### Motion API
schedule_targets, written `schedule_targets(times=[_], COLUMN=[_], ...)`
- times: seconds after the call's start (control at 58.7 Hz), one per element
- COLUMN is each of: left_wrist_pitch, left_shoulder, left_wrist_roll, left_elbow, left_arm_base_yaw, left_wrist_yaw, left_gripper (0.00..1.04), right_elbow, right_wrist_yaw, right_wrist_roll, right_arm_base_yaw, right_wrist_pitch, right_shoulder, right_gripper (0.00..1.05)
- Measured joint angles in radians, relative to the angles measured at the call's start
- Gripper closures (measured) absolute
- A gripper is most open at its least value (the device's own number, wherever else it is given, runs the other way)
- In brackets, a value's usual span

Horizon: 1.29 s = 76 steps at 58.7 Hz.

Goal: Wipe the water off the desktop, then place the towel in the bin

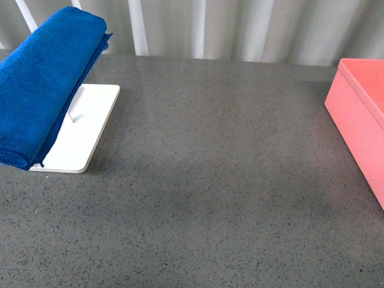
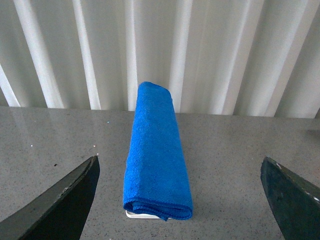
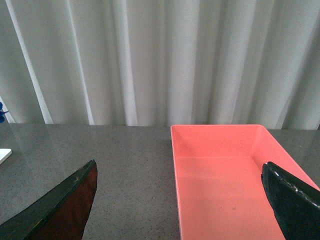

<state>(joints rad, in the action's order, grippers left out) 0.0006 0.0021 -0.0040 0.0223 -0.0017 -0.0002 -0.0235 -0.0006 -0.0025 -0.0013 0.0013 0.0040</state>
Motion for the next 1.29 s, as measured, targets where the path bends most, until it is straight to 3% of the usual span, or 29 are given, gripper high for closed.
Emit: schedule_targets(times=[1.227,1.244,1.295], left_wrist_pitch=[0.0,-0.005,-0.127], left_shoulder=[0.0,0.005,0.134], left_wrist_roll=[0.0,-0.008,-0.15], left_elbow=[0.0,0.002,0.062], left_arm_base_yaw=[0.0,-0.003,-0.039], left_wrist_yaw=[0.0,-0.014,-0.216], left_gripper=[0.07,0.07,0.07], right_elbow=[0.0,0.0,0.0], right_wrist_yaw=[0.0,0.0,0.0], right_wrist_roll=[0.0,0.0,0.0], right_arm_base_yaw=[0.0,0.0,0.0], right_wrist_pitch=[0.0,0.0,0.0], right_shoulder=[0.0,0.0,0.0], right_gripper=[0.07,0.07,0.07])
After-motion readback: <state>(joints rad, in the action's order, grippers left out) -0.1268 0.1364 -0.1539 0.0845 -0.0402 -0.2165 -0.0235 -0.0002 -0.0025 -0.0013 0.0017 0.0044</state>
